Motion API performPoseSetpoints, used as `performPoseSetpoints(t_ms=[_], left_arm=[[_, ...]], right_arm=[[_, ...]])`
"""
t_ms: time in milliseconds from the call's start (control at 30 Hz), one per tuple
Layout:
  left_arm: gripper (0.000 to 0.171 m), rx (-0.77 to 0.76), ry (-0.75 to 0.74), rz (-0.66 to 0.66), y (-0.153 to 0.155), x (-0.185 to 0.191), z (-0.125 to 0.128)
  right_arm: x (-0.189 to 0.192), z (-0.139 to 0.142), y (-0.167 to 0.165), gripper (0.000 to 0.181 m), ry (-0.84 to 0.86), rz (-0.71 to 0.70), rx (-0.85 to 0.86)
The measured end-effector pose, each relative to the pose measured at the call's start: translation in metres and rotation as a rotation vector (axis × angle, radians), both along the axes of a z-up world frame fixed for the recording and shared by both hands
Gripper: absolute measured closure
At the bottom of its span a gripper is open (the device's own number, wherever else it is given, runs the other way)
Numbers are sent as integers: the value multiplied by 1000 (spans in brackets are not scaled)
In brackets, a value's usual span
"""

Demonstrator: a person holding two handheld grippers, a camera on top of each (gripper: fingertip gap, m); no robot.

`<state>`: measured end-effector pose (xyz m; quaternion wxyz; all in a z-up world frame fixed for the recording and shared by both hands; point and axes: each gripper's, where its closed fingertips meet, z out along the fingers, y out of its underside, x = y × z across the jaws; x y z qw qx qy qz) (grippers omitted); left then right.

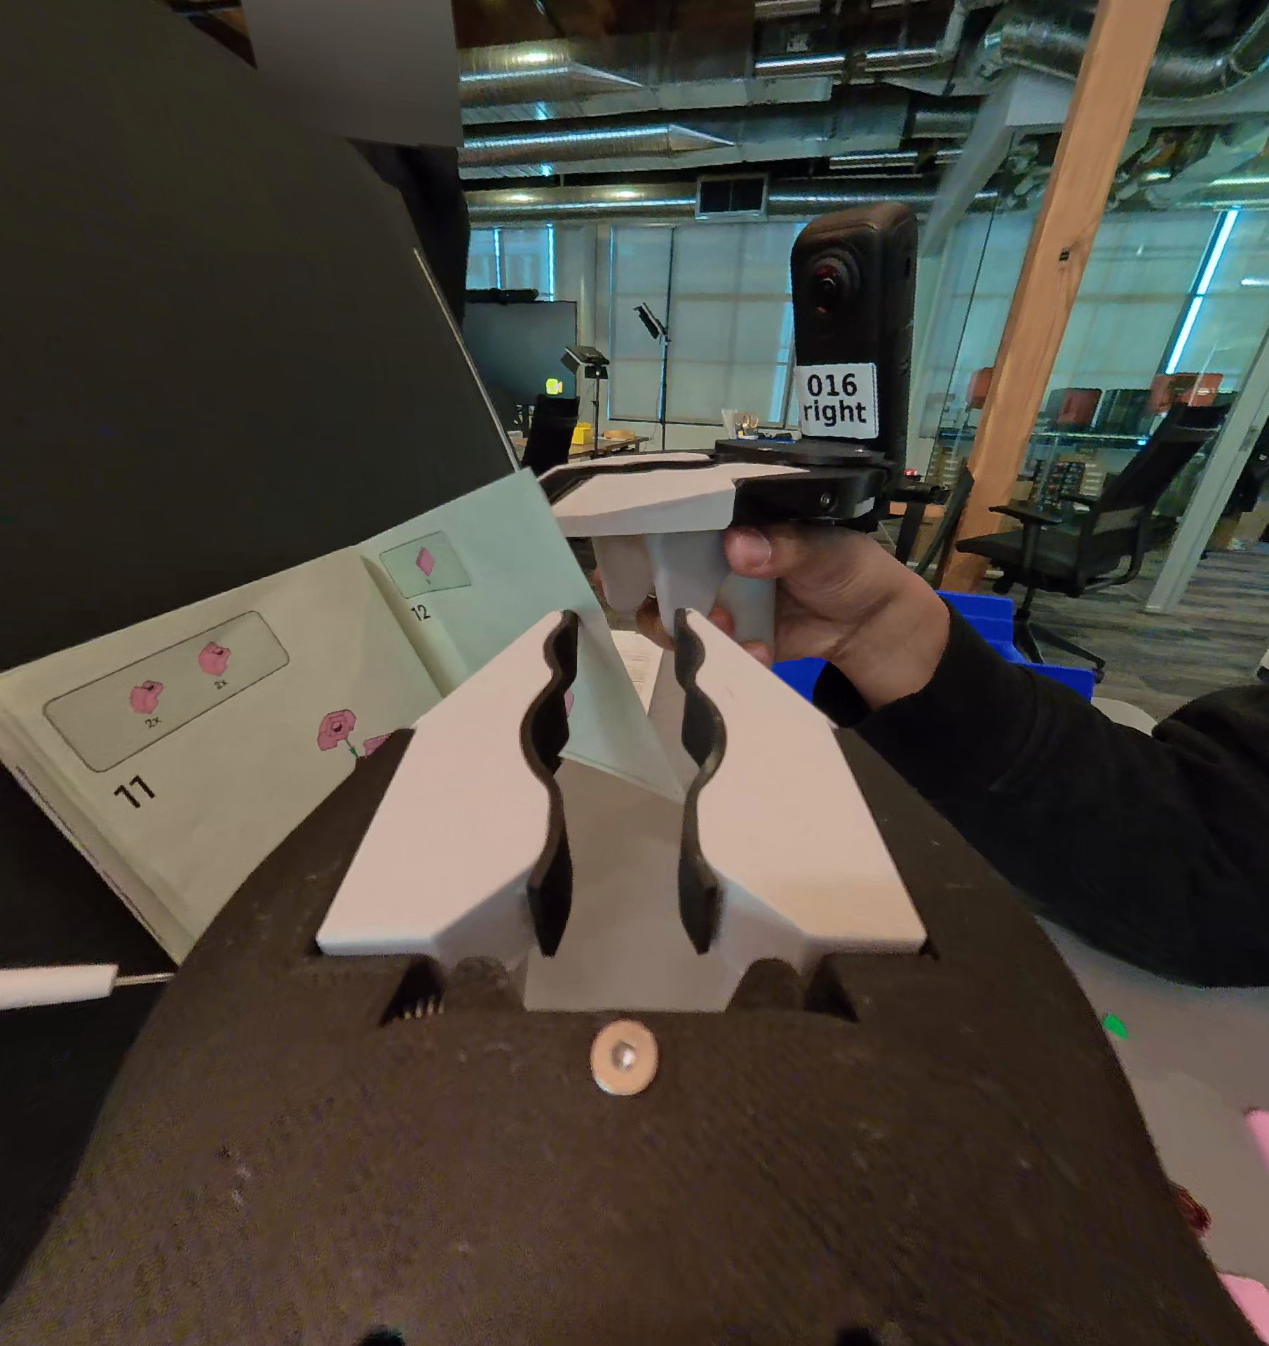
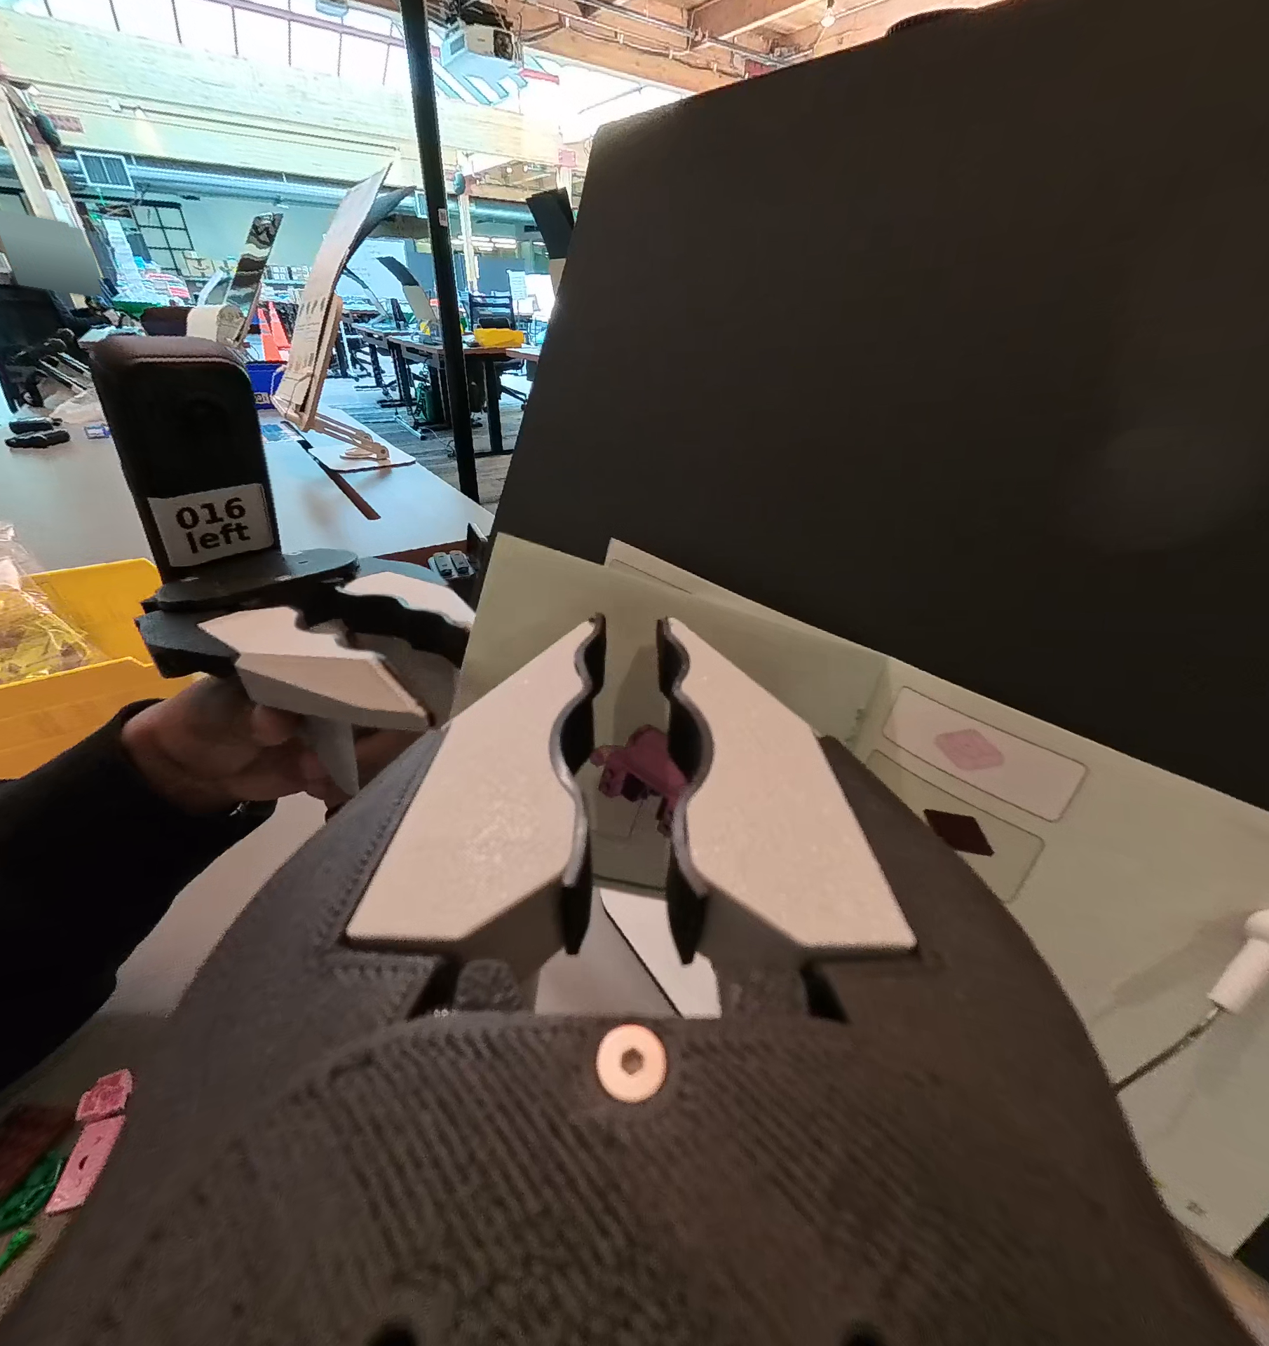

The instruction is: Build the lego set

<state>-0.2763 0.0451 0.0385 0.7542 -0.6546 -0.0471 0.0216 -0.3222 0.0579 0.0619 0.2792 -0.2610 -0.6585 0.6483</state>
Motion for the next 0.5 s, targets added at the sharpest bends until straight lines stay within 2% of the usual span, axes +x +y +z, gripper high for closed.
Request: performPoseSetpoints(t_ms=[200,367,500], left_arm=[[152,42,-47,-84,-4,8,4],[167,24,-52,-48,-4,1,0],[171,9,-52,-49,-2,1,-2]], right_arm=[[1,3,3,168,8,-6,-3],[2,4,4,167,15,-7,0],[2,4,3,166,18,-9,8]])
